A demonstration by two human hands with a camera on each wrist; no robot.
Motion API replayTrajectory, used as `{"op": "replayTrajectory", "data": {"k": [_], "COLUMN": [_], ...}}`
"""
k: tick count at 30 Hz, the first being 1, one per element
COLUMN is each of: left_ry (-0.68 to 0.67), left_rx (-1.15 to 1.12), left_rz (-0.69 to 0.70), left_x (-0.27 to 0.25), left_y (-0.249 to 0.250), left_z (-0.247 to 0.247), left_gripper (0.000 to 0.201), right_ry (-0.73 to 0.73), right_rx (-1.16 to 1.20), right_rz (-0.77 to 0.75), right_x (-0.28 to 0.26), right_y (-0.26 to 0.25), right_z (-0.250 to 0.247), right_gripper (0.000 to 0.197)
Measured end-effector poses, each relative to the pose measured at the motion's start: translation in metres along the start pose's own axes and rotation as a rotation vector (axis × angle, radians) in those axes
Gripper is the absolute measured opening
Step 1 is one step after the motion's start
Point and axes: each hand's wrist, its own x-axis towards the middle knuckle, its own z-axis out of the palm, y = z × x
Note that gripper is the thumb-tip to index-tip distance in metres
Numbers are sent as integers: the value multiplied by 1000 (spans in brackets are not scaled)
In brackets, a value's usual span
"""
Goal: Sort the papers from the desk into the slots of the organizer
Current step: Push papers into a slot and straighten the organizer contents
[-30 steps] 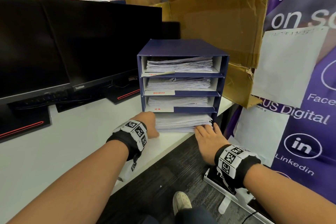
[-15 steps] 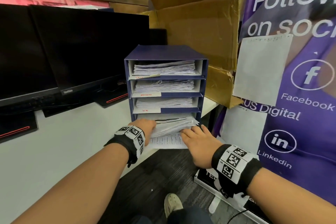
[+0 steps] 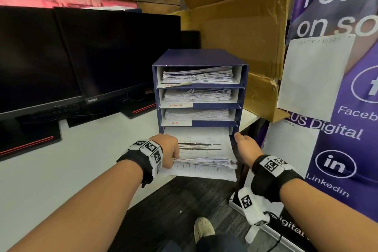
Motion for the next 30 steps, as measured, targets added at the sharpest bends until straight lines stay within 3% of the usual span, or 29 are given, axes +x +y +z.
{"op": "replayTrajectory", "data": {"k": [3, 8, 9, 10, 13, 17, 21, 26, 30], "left_ry": [-42, -197, -216, -218, -121, -29, 56, 62, 57], "left_rx": [-28, -185, -216, -241, -273, -313, -490, -649, -948], "left_rz": [43, -3, -25, -41, -149, -256, -301, -295, -339], "left_x": [-7, -18, -18, -19, -17, -12, -7, 1, -5], "left_y": [-2, -11, -12, -12, -18, -28, -30, -43, -64], "left_z": [-3, -5, -5, -5, 1, 22, 32, 38, 39], "left_gripper": [36, 48, 51, 55, 73, 69, 79, 81, 90], "right_ry": [-61, -217, -246, -268, -385, -558, -712, -810, -842], "right_rx": [100, 0, -2, 9, -28, 93, 78, 80, 122], "right_rz": [110, 148, 129, 129, 131, 55, -70, -132, -175], "right_x": [10, 12, 13, 14, 28, -11, -35, -52, -48], "right_y": [9, 24, 25, 28, 46, 32, 28, 24, 25], "right_z": [14, 20, 19, 17, 11, -5, -19, -31, -30], "right_gripper": [49, 8, 10, 25, 54, 41, 62, 62, 67]}}
